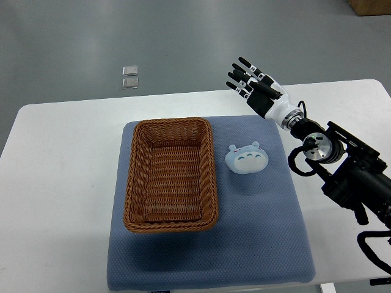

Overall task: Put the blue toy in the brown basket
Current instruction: 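Raise the right hand and swing it over the pale blue toy, then lower the right hand onto the pale blue toy and close fingers around it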

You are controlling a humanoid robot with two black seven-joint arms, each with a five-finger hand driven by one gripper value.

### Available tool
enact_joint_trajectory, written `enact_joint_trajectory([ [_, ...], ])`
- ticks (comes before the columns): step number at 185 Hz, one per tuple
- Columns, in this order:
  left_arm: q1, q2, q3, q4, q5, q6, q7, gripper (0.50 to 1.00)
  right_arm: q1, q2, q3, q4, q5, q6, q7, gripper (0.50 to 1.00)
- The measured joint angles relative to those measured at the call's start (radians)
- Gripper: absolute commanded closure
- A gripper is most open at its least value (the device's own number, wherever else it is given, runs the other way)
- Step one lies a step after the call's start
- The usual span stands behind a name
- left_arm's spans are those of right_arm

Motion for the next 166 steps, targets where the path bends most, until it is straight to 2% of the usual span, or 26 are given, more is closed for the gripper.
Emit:
enact_joint_trajectory([
  [31,0.000,0.000,0.000,-0.002,0.000,-0.006,0.000,0.500,0.069,-0.058,-0.068,0.033,-0.087,0.016,-0.033,0.593],
  [61,0.000,0.000,0.000,-0.005,0.001,-0.008,0.000,0.500,0.181,-0.169,-0.204,0.122,-0.217,0.052,-0.084,0.593],
  [86,-0.001,0.000,0.000,-0.006,0.002,-0.008,0.000,0.500,0.319,-0.263,-0.393,0.182,-0.335,0.082,-0.122,0.591],
  [119,-0.002,0.000,0.000,-0.006,0.001,-0.009,0.000,0.500,0.579,-0.371,-0.744,0.299,-0.424,0.123,-0.199,0.591],
  [166,-0.002,0.000,0.000,-0.007,0.000,-0.009,0.000,0.500,0.824,-0.436,-1.057,0.499,-0.514,0.158,-0.289,0.591],
])
